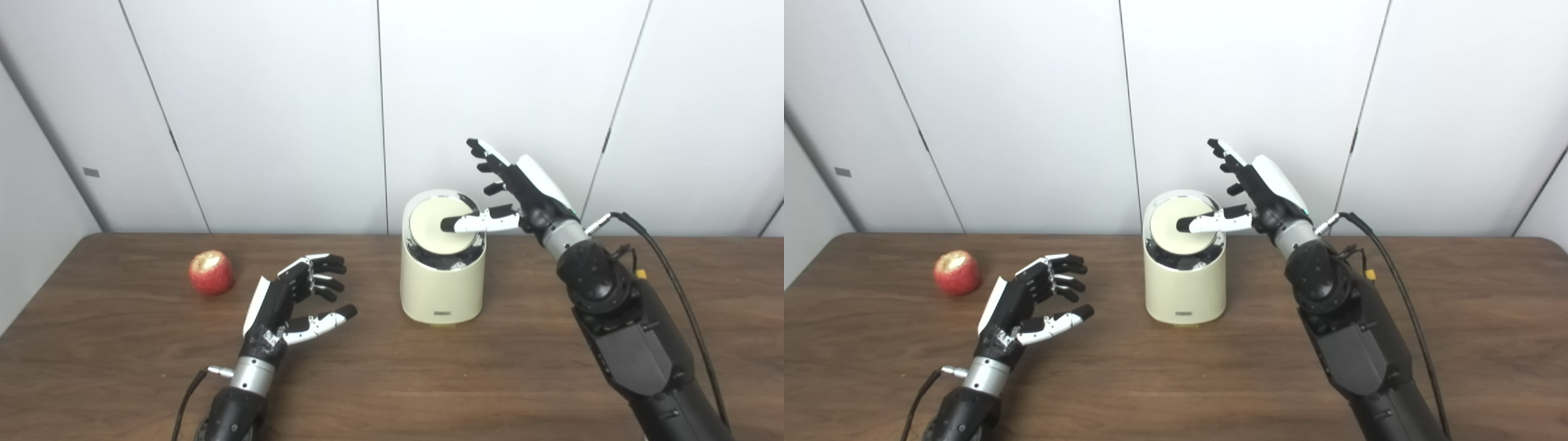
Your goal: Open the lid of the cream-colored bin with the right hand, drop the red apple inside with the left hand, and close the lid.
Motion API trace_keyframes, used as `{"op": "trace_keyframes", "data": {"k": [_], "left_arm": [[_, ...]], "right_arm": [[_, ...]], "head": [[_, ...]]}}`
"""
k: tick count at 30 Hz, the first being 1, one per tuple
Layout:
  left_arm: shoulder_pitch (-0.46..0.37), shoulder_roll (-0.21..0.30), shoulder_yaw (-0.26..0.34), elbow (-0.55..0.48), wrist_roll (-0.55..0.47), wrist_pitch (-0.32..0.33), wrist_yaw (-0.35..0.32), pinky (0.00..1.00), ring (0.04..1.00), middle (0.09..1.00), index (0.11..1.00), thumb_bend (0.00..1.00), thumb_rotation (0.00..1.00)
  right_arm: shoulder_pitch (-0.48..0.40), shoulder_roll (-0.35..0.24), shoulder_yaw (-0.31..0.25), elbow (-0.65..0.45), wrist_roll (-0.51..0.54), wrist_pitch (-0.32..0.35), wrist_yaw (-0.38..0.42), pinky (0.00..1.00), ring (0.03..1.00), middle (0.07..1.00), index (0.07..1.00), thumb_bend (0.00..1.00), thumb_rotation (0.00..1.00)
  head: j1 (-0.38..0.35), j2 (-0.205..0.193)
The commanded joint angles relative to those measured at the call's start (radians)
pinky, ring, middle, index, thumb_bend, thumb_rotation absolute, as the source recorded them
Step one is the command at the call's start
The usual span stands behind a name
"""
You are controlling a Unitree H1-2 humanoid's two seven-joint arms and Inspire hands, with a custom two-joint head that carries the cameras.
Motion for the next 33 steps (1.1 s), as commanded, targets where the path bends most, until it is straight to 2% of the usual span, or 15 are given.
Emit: {"op": "trace_keyframes", "data": {"k": [1, 21, 28, 33], "left_arm": [[0.004, -0.007, -0.006, 0.019, -0.007, -0.033, -0.001, 0.52, 0.592, 0.688, 0.708, 0.68, 0.02], [0.016, -0.004, -0.003, 0.0, -0.005, -0.024, -0.001, 0.52, 0.588, 0.687, 0.712, 0.68, 0.02], [0.022, -0.002, -0.003, -0.007, 0.0, -0.026, 0.002, 0.52, 0.587, 0.686, 0.711, 0.68, 0.03], [0.027, -0.003, -0.003, -0.017, -0.007, -0.021, -0.002, 0.52, 0.59, 0.687, 0.712, 0.67, 0.01]], "right_arm": [[-0.048, -0.002, 0.0, -0.024, -0.008, -0.014, -0.011, 0.74, 0.901, 0.948, 0.973, 0.8, 0.38], [-0.033, -0.008, 0.024, 0.004, -0.034, -0.023, -0.013, 0.75, 0.892, 0.944, 0.963, 0.84, 0.32], [-0.037, -0.013, 0.027, 0.035, -0.053, -0.023, -0.021, 0.74, 0.883, 0.936, 0.954, 0.84, 0.32], [-0.045, -0.015, 0.018, 0.078, -0.043, -0.04, -0.031, 0.77, 0.9, 0.939, 0.95, 0.83, 0.31]], "head": [[-0.002, 0.002], [0.005, 0.008], [0.01, 0.011], [0.014, 0.011]]}}
